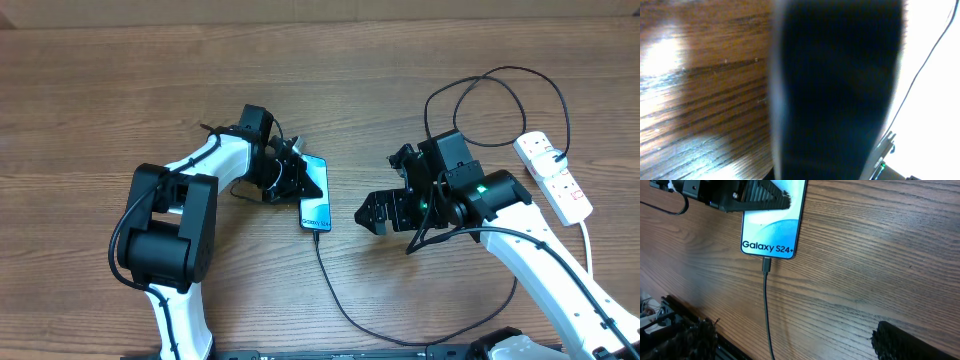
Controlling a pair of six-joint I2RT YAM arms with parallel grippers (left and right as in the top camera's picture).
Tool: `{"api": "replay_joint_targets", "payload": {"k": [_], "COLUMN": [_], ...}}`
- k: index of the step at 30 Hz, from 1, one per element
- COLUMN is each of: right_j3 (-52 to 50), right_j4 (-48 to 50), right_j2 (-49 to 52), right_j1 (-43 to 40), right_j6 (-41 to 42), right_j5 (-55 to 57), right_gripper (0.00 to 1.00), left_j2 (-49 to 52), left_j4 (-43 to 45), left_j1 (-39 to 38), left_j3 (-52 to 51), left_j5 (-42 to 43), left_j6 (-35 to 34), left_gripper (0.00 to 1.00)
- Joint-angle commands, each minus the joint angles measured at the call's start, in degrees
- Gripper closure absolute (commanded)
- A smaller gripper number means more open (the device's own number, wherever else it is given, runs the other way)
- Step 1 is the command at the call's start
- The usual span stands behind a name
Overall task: Plug charger to phone and switch on socket
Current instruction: 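Lower the phone flat onto the table with the left gripper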
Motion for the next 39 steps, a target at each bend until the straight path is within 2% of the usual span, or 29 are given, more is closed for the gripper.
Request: {"api": "replay_joint_targets", "payload": {"k": [1,16,26,39], "right_j3": [0.26,0.26,0.26,0.26], "right_j4": [0.35,0.37,0.35,0.35], "right_j2": [-1.05,-1.05,-1.05,-1.05], "right_j1": [-0.13,-0.13,-0.13,-0.13], "right_j6": [-0.04,-0.04,-0.04,-0.04], "right_j5": [0.59,0.63,1.22,1.51], "right_gripper": [0.00,0.00,0.00,0.00], "left_j2": [2.43,2.43,2.43,2.43], "left_j4": [-0.44,0.74,0.70,-0.22], "left_j1": [0.57,0.57,0.57,0.57], "left_j3": [-1.40,-4.79,-4.79,-4.79], "left_j5": [-13.64,-18.78,-20.13,-23.74], "left_j6": [-0.68,-0.81,-0.90,-0.90], "left_gripper": [0.95,0.79,0.59,0.55]}}
